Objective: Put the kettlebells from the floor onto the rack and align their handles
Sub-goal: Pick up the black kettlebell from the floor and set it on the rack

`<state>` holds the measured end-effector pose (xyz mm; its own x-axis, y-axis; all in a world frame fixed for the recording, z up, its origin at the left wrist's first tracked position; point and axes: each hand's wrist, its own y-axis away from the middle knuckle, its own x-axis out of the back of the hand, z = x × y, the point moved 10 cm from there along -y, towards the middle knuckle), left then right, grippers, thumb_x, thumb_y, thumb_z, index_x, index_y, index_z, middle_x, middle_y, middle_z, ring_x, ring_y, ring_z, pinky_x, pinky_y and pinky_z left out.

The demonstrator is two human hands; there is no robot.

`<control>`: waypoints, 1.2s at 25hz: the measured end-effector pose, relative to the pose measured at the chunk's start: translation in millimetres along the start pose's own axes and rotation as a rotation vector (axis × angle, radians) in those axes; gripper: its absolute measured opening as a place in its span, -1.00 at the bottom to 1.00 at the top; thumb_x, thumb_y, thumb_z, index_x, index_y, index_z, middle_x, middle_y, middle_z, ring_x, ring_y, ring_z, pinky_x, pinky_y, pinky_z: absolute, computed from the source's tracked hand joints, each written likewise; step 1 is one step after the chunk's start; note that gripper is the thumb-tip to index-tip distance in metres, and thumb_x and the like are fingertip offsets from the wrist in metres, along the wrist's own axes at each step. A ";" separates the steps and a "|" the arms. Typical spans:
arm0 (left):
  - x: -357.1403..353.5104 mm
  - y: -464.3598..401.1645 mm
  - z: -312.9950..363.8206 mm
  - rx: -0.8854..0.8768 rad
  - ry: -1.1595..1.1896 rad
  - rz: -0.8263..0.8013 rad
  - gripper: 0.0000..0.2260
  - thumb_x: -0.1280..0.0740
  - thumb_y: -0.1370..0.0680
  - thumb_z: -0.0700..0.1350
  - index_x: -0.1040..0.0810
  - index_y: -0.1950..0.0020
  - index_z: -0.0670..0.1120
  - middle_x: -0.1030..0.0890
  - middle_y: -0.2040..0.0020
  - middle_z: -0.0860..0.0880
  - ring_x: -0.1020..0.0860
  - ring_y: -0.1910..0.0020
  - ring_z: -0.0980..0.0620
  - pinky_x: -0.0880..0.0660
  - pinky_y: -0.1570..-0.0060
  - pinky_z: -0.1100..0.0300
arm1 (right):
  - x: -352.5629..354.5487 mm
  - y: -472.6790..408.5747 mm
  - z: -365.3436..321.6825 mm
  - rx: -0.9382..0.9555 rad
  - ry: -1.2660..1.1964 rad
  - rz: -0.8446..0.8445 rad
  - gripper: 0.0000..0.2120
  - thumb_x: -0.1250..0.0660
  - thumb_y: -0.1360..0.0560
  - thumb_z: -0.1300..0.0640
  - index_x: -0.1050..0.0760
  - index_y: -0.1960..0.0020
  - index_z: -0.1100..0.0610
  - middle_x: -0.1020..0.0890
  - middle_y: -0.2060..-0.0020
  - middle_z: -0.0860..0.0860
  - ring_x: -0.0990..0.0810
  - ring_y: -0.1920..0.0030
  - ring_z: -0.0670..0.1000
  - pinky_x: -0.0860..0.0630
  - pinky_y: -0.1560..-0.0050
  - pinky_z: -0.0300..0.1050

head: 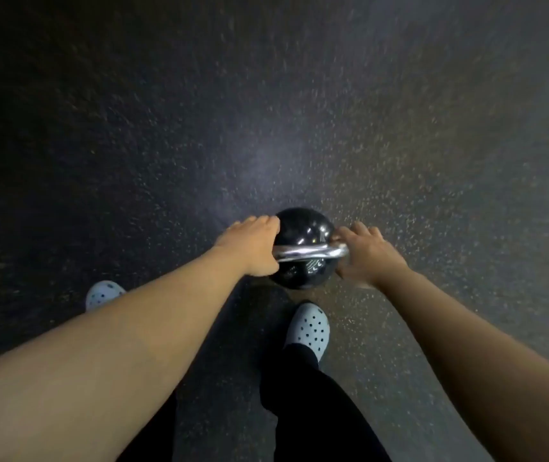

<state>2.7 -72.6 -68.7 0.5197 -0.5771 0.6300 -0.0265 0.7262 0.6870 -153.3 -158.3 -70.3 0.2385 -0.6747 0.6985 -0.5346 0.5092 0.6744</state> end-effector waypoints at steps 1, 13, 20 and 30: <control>-17.4 -14.7 1.2 -0.019 0.007 -0.056 -0.58 -0.43 -0.42 0.01 -0.43 -0.22 -0.05 -0.49 -0.18 -0.06 -0.47 -0.17 -0.10 -0.40 -0.07 0.03 | -11.8 -12.8 0.9 0.008 0.066 -0.011 -0.47 -0.36 -0.44 -0.02 -0.34 -0.37 -0.03 -0.44 -0.26 0.08 -0.39 -0.28 0.19 -0.47 -0.23 0.18; 42.1 28.8 -52.3 -0.086 0.325 -0.051 -0.88 -0.42 -0.40 -0.06 -0.54 0.28 -0.04 -0.57 0.33 -0.01 -0.52 0.37 0.02 -0.41 0.37 0.15 | 39.5 -10.4 -107.2 0.132 -0.116 -0.136 -0.92 -0.43 -0.37 0.13 -0.54 0.20 0.02 -0.60 0.31 -0.03 -0.58 0.31 -0.04 -0.50 0.33 -0.22; 194.1 147.1 -165.1 0.029 0.468 0.209 -0.75 -0.42 -0.37 -0.03 -0.43 0.45 -0.02 -0.46 0.48 0.05 -0.45 0.48 0.05 -0.34 0.43 0.13 | 168.2 -10.7 -296.4 0.237 -0.189 -0.033 -0.93 -0.42 -0.28 0.20 -0.54 0.33 0.15 -0.57 0.45 0.04 -0.49 0.46 -0.02 -0.39 0.47 -0.16; 436.3 314.2 -406.1 0.152 0.305 0.573 -0.77 -0.38 -0.45 0.01 -0.48 0.37 -0.02 -0.54 0.39 0.02 -0.55 0.37 0.06 -0.38 0.40 0.15 | 331.0 -50.5 -652.6 0.561 -0.070 0.252 -0.90 -0.41 -0.27 0.18 -0.54 0.34 0.20 -0.61 0.43 0.17 -0.58 0.40 0.15 -0.44 0.46 -0.01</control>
<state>567.8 55.6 275.0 0.6050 0.0322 0.7955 -0.4789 0.8130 0.3313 481.7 -58.7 283.0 0.0055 -0.6136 0.7896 -0.9168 0.3122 0.2490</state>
